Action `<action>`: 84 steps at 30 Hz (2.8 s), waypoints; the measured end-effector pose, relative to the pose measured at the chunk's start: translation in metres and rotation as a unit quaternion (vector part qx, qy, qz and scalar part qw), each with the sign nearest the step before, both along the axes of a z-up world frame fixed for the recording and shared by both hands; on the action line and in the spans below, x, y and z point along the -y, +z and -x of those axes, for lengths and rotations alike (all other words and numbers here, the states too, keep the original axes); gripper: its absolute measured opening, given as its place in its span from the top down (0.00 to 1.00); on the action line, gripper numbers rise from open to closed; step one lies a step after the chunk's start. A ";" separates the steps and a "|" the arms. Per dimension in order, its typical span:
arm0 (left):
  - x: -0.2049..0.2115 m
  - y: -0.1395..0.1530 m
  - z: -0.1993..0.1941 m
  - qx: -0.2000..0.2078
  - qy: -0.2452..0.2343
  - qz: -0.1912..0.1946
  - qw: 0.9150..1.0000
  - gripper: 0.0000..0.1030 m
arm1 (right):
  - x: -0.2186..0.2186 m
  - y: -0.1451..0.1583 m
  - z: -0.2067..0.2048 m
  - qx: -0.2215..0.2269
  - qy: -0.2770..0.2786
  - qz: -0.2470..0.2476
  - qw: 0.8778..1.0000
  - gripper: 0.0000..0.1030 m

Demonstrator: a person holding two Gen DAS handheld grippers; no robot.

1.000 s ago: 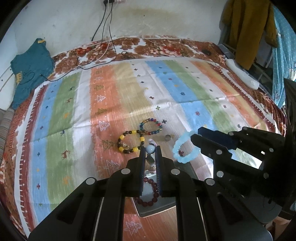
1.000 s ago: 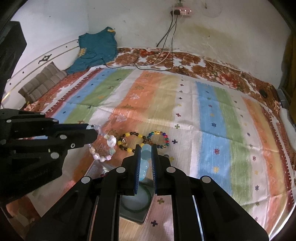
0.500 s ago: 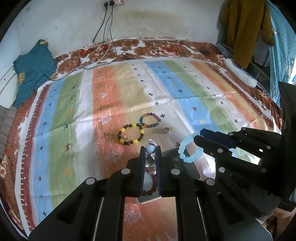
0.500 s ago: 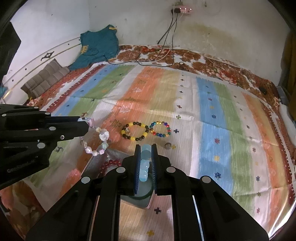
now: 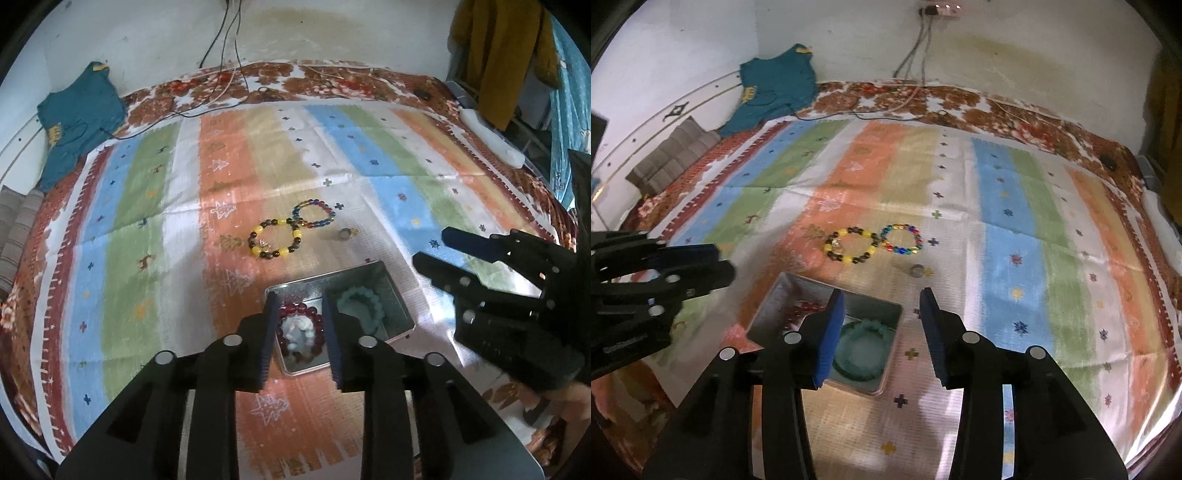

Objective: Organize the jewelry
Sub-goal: 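Lower both bracelets into the tin and open both tools, then move both open tools toward the yellow-black and multicolour bracelets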

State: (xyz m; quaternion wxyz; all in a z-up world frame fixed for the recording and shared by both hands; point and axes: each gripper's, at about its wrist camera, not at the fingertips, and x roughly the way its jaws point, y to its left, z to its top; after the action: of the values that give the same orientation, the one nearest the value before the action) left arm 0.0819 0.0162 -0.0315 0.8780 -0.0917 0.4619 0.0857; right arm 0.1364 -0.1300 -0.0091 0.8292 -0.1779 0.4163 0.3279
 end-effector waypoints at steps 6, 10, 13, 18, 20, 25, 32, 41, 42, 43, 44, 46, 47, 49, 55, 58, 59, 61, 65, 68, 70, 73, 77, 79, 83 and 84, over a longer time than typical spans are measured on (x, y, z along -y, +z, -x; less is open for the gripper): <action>-0.009 -0.002 -0.001 -0.004 0.014 0.003 1.000 0.68 | 0.007 -0.002 -0.013 -0.010 -0.023 0.001 1.000 0.59; -0.018 -0.006 -0.003 -0.009 0.029 0.008 1.000 0.64 | 0.009 -0.002 -0.018 -0.014 -0.031 0.000 0.999 0.55; -0.025 -0.008 -0.004 -0.012 0.040 0.009 0.999 0.61 | 0.009 -0.003 -0.022 -0.017 -0.037 0.002 0.999 0.54; -0.029 -0.008 -0.006 -0.007 0.044 0.014 0.999 0.54 | 0.008 -0.004 -0.026 -0.016 -0.040 0.007 0.999 0.50; -0.030 -0.007 -0.007 -0.005 0.043 0.016 0.999 0.52 | 0.008 -0.004 -0.027 -0.018 -0.041 0.006 0.999 0.48; -0.035 -0.008 -0.011 -0.004 0.047 0.018 0.999 0.44 | 0.009 -0.004 -0.029 -0.019 -0.041 0.006 0.999 0.43; -0.042 -0.012 -0.016 -0.011 0.060 0.015 0.998 0.31 | 0.009 -0.005 -0.037 -0.022 -0.048 0.007 0.999 0.33; -0.045 -0.010 -0.020 -0.006 0.063 -0.003 0.998 0.15 | 0.007 -0.008 -0.045 -0.026 -0.052 0.011 0.998 0.23; -0.046 -0.010 -0.021 -0.006 0.064 -0.004 0.998 0.12 | 0.006 -0.008 -0.047 -0.027 -0.054 0.012 0.998 0.22; -0.047 -0.011 -0.022 -0.006 0.064 -0.006 0.998 0.11 | 0.006 -0.009 -0.048 -0.029 -0.054 0.012 0.998 0.22; -0.048 -0.012 -0.024 -0.009 0.063 -0.007 0.998 0.09 | 0.006 -0.009 -0.050 -0.031 -0.054 0.012 0.998 0.21; -0.049 -0.013 -0.027 -0.013 0.063 -0.011 0.998 0.07 | 0.005 -0.010 -0.051 -0.032 -0.054 0.014 0.998 0.18; -0.050 -0.015 -0.028 -0.015 0.065 -0.014 0.998 0.06 | 0.005 -0.011 -0.053 -0.032 -0.055 0.016 0.998 0.18; -0.053 -0.017 -0.031 -0.019 0.067 -0.020 0.997 0.06 | 0.003 -0.012 -0.053 -0.034 -0.054 0.020 0.998 0.16; -0.063 -0.021 -0.038 -0.027 0.079 -0.026 0.996 0.06 | -0.003 -0.012 -0.058 -0.029 -0.050 0.025 0.998 0.12; -0.068 -0.024 -0.044 -0.032 0.084 -0.027 0.996 0.06 | -0.005 -0.014 -0.065 -0.029 -0.054 0.029 0.998 0.12; -0.069 -0.025 -0.047 -0.034 0.084 -0.028 0.995 0.06 | -0.007 -0.015 -0.068 -0.030 -0.054 0.031 0.998 0.12; -0.070 -0.027 -0.052 -0.036 0.082 -0.029 0.996 0.06 | -0.008 -0.016 -0.071 -0.032 -0.054 0.032 0.998 0.12; -0.073 -0.030 -0.062 -0.040 0.079 -0.032 0.995 0.06 | -0.010 -0.018 -0.080 -0.041 -0.053 0.027 0.997 0.12; -0.076 -0.033 -0.068 -0.043 0.080 -0.033 0.995 0.06 | -0.012 -0.021 -0.087 -0.046 -0.055 0.026 0.997 0.12; -0.077 -0.035 -0.072 -0.045 0.080 -0.034 0.995 0.06 | -0.015 -0.023 -0.090 -0.047 -0.055 0.030 0.997 0.12; -0.080 -0.038 -0.079 -0.050 0.077 -0.035 0.995 0.06 | -0.018 -0.026 -0.095 -0.049 -0.056 0.036 0.997 0.12; -0.083 -0.043 -0.087 -0.057 0.077 -0.035 0.995 0.06 | -0.024 -0.029 -0.103 -0.050 -0.056 0.040 0.996 0.12; -0.084 -0.044 -0.090 -0.059 0.077 -0.034 0.995 0.06 | -0.025 -0.031 -0.107 -0.052 -0.058 0.042 0.996 0.12; -0.085 -0.050 -0.099 -0.065 0.070 -0.036 0.995 0.06 | -0.029 -0.037 -0.117 -0.058 -0.060 0.048 0.995 0.12; -0.085 -0.052 -0.101 -0.068 0.070 -0.037 0.995 0.06 | -0.029 -0.038 -0.118 -0.058 -0.061 0.048 0.995 0.12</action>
State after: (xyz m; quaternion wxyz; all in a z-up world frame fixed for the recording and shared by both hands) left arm 0.1825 0.1011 -0.0832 0.8390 -0.0852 0.5097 0.1702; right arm 0.2544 -0.1005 -0.0469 0.8124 -0.1724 0.4893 0.2662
